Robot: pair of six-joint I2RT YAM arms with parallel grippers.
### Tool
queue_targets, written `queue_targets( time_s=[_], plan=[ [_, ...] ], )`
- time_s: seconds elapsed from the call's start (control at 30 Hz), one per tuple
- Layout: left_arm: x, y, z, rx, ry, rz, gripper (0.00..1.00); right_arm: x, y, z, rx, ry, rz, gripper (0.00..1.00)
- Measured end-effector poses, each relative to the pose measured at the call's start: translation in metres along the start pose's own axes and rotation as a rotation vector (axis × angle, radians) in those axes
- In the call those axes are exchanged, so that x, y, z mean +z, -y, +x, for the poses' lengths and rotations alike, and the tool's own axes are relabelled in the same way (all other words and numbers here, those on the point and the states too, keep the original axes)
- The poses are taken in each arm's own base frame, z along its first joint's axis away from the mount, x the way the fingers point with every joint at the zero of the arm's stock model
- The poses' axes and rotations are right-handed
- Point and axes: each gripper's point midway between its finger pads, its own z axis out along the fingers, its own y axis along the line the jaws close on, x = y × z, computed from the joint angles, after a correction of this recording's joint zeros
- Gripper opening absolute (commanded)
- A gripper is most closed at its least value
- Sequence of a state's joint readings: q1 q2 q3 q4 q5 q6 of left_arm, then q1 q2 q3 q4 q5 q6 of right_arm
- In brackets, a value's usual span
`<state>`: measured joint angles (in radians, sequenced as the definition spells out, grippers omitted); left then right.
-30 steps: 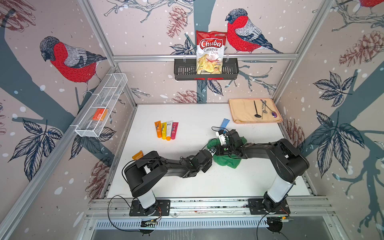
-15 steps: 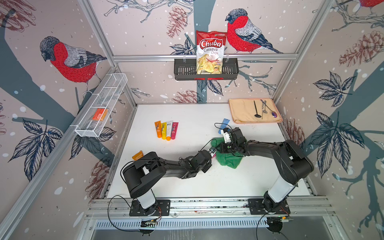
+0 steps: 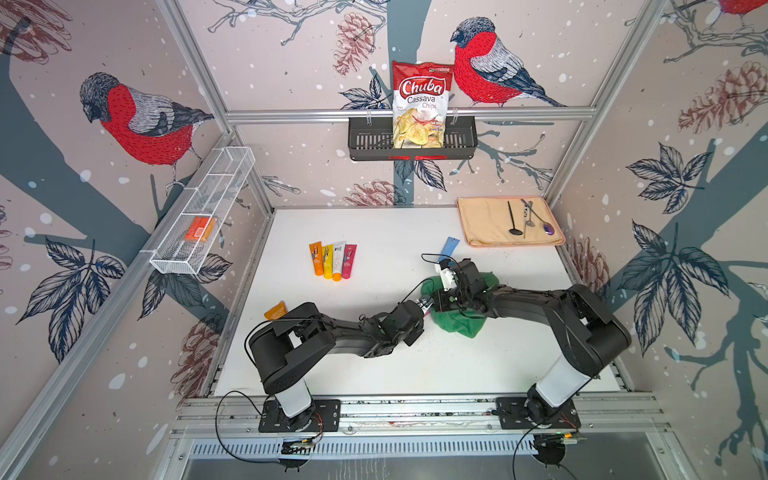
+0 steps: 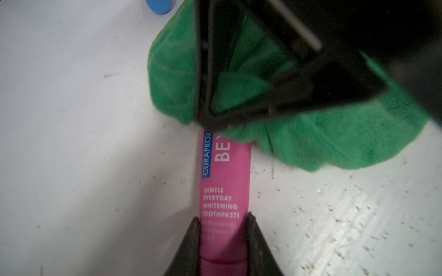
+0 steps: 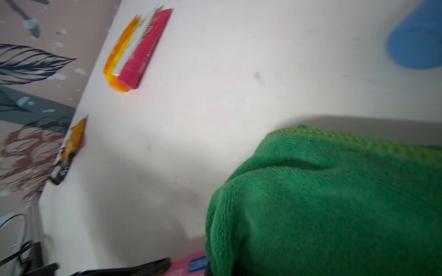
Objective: Wipe the surface of the toothpaste tube
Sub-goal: Wipe the dirt from the toothpaste tube.
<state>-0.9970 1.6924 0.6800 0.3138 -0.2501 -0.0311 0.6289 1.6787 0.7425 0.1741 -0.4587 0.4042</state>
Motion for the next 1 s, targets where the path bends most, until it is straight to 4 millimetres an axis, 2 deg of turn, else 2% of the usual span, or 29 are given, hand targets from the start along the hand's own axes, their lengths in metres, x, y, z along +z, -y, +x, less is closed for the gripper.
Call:
queue_targets(
  time_s=[0.23,0.37,0.5,0.83,1.0],
  plan=[
    [-0.001,-0.003,0.003,-0.01,-0.001,-0.015,0.08,0.007,-0.016,0.008,0.024,0.013,-0.12,0.0],
    [-0.001,-0.003,0.003,-0.014,0.009,-0.015,0.08,0.009,-0.014,0.009,0.026,0.002,-0.122,0.0],
    [-0.001,-0.004,0.002,-0.03,0.027,-0.018,0.07,0.008,-0.005,0.005,0.006,-0.012,-0.075,0.0],
    [-0.003,-0.005,0.001,-0.021,0.074,-0.021,0.07,-0.008,0.048,-0.016,0.048,0.01,0.187,0.0],
    [-0.005,-0.007,0.003,-0.018,0.083,-0.031,0.06,-0.008,0.049,-0.019,0.047,0.004,0.214,0.0]
  ],
)
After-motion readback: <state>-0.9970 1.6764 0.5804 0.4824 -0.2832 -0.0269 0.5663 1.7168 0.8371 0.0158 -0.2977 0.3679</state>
